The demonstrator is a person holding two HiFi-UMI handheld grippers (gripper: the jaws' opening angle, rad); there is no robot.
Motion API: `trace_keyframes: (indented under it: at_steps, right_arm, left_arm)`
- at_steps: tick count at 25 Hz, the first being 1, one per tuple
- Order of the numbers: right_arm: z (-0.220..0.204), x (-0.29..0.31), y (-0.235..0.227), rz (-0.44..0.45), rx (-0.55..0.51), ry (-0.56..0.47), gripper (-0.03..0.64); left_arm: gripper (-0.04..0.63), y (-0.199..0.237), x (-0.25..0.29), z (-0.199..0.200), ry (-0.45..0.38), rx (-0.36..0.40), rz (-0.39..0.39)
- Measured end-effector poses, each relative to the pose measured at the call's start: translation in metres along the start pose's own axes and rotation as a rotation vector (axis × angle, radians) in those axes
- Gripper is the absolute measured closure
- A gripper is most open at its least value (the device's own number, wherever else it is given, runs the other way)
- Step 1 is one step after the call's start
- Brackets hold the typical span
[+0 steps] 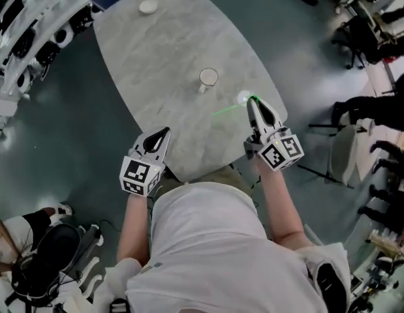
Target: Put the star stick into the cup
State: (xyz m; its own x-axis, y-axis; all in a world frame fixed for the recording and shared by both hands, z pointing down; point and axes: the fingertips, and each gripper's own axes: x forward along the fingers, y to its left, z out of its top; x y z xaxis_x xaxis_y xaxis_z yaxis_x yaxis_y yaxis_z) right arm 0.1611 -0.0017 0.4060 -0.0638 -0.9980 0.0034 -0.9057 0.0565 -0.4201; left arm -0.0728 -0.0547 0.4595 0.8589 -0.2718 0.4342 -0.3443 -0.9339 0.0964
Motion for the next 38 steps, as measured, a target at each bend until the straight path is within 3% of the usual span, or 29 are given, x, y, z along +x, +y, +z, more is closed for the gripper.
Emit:
trace_keyframes:
  at_steps: [8, 13, 25, 38]
  right_arm:
    - [0.011, 0.088, -0.025, 0.164, 0.02, 0.05, 0.591]
    - [0.017, 0.127, -0.047, 0.238, 0.021, 0.07, 0.591]
    - [-0.004, 0.173, -0.092, 0.285, 0.036, 0.134, 0.591]
    - [-0.061, 0.187, -0.111, 0.285, 0.025, 0.239, 0.591]
  left_arm:
    - [0.594, 0.029, -0.008, -0.01, 0.031, -0.108, 0.225]
    - [0.594, 0.025, 0.001, -0.013, 0.047, -0.159, 0.322]
    - [0.594, 0.013, 0.012, -0.021, 0.081, -0.23, 0.448]
    - [0.594, 0.007, 0.007, -0.034, 0.127, -0.253, 0.491]
